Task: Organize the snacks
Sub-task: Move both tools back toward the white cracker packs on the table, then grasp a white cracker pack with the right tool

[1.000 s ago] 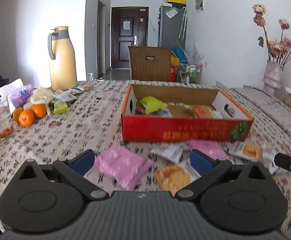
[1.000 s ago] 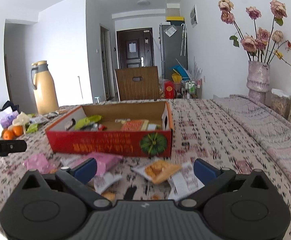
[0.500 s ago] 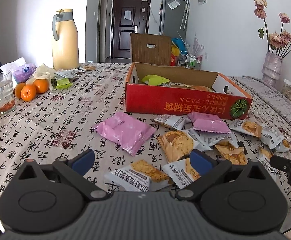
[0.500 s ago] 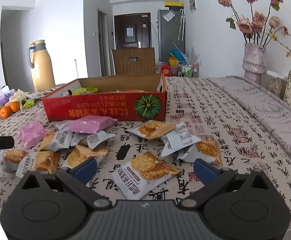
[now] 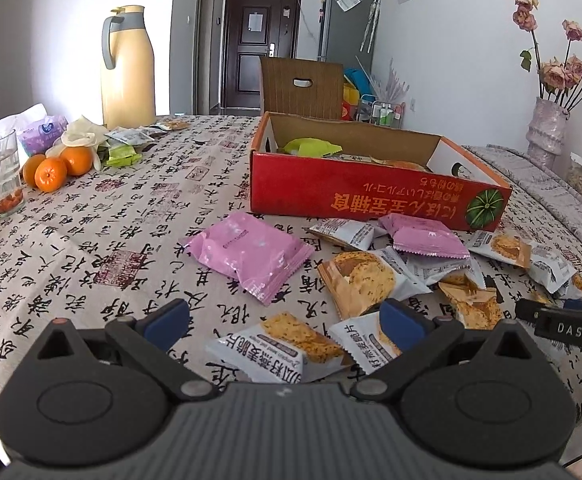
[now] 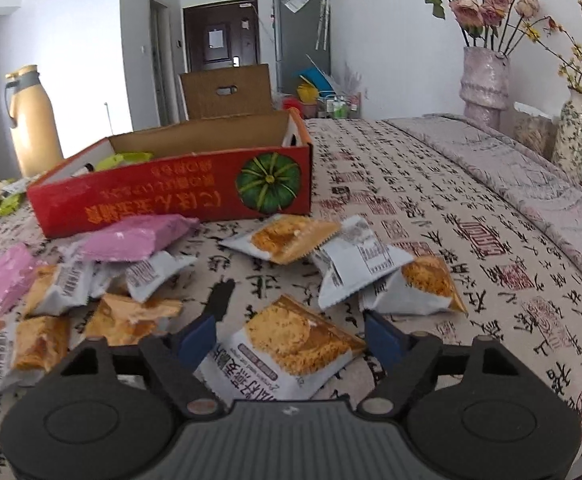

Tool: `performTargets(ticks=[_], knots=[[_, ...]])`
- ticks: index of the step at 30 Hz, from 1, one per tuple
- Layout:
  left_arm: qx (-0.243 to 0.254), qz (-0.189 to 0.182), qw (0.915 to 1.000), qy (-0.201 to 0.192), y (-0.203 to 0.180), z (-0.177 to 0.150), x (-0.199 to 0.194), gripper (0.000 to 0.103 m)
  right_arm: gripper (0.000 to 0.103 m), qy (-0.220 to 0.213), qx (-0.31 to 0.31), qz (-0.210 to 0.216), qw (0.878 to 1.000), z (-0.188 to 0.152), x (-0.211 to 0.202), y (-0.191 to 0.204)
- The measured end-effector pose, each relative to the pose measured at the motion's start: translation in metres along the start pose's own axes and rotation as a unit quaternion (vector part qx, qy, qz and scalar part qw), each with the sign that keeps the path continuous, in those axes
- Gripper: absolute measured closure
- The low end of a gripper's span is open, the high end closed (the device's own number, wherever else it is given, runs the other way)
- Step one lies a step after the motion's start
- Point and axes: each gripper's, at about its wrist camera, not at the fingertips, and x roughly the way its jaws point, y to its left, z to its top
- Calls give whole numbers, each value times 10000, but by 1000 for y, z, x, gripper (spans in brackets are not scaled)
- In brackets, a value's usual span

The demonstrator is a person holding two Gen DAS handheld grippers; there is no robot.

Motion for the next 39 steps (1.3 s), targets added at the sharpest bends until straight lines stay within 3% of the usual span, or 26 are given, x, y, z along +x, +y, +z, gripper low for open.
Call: performTargets(ticks=[13, 20, 25, 31, 35, 39], knots=[[14, -59, 10000, 23, -3, -3, -3, 0, 26, -237, 117, 5, 9997, -17, -22, -11], [17, -74, 10000, -1, -3, -5, -7, 0, 20, -277, 208, -117, 9993, -17, -39, -12], [31, -123, 9999, 18, -4, -7, -8, 0, 14, -102, 185, 52, 9998, -24, -37, -14], [-36, -96, 9999, 47, 0, -8, -7, 0, 8, -169, -233, 178, 9994, -29, -25, -11], [-30, -101, 9999, 62, -1, -8, -6, 0, 15, -276, -319, 262, 9988, -31, -25, -10], [-15, -110, 9999, 78, -2, -9, -5, 0, 37, -370, -378, 371, 9979, -31, -27, -9]])
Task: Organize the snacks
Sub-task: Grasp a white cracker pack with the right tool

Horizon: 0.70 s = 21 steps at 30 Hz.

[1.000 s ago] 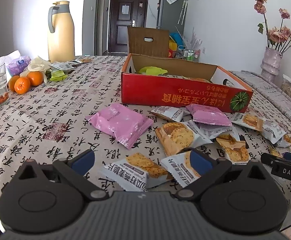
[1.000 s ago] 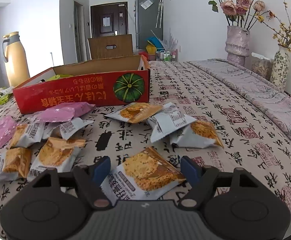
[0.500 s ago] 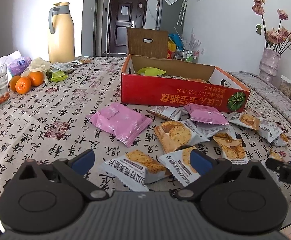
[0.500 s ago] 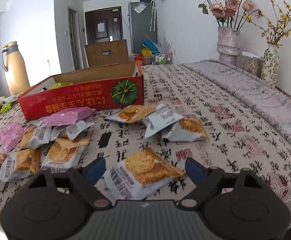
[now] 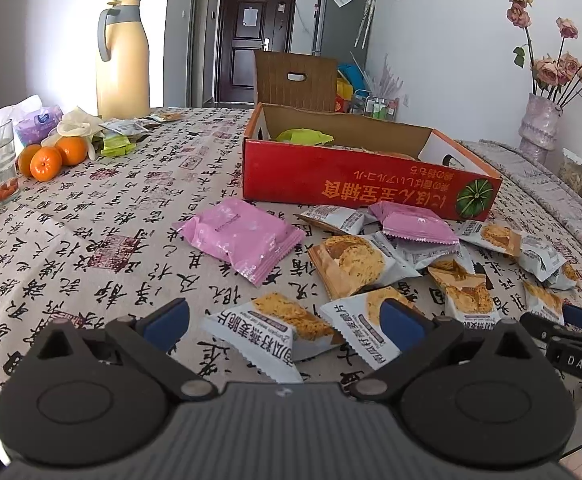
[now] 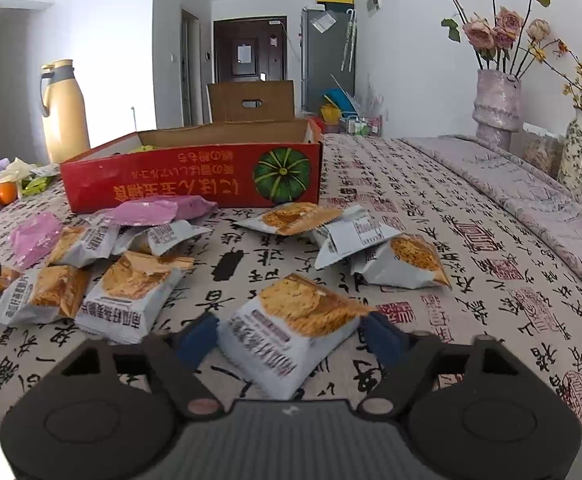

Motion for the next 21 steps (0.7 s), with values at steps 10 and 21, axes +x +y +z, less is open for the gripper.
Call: performTargets(ticks=[10, 21], knots=[[12, 31, 10000, 8, 0, -1, 0, 0, 55, -1, 203, 39, 9998, 7, 0, -5], [63, 68, 10000, 12, -2, 1, 2, 0, 44, 317, 641, -259, 9971, 29, 30, -2]])
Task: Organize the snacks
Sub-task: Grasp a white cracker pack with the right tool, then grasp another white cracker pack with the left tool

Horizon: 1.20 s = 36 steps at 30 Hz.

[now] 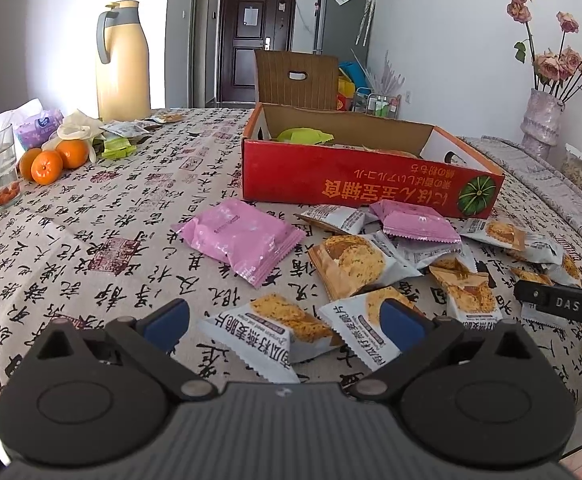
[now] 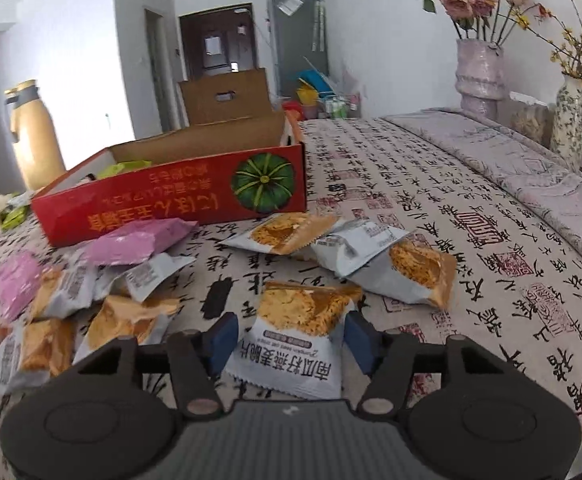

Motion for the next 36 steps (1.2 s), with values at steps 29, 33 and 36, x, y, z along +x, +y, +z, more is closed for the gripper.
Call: performTargets(ticks=[29, 33, 36], knots=[[-153, -156, 9990, 403, 16, -6, 18, 64, 64, -453, -6, 469, 9979, -19, -35, -5], [-141, -173, 9991, 373, 16, -6, 15, 67, 64, -463, -14, 480, 9978, -20, -36, -5], [-144, -177, 9993, 304, 17, -5, 10, 68, 64, -488, -23, 489, 9976, -21, -39, -4]])
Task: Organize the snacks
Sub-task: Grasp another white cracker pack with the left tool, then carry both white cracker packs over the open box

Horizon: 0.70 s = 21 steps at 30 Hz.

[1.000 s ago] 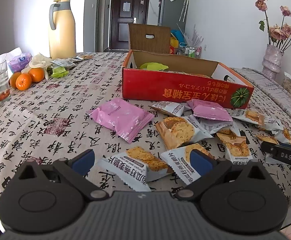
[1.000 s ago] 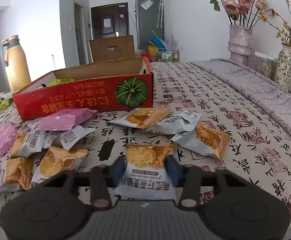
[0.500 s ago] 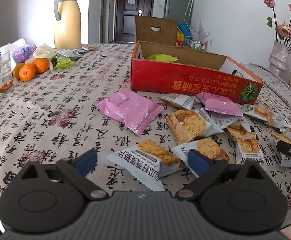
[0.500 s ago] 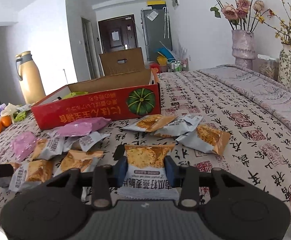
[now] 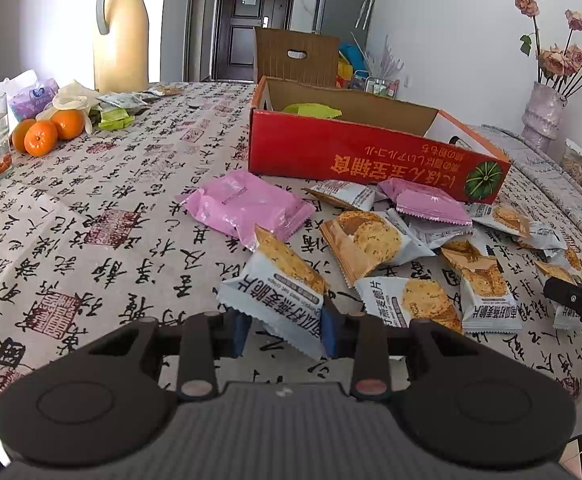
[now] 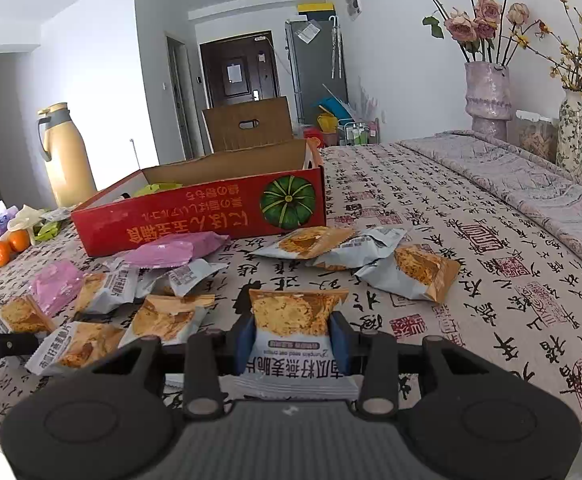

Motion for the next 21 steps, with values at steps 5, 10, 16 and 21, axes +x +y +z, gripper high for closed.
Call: performTargets(ticks=[5, 10, 16, 21], knots=[[33, -5, 9998, -178, -1, 4, -10, 68, 64, -72, -34, 18, 10000, 1, -6, 3], [122, 2, 9992, -374, -6, 12, -19, 68, 64, -159, -83, 60, 9998, 5, -10, 7], [225, -49, 9978, -629, -15, 30, -23, 68, 64, -329, -164, 156, 9992, 19, -9, 13], [279, -120, 9964, -788, -23, 52, -19, 68, 64, -493, -237, 210, 9983, 34, -4, 20]])
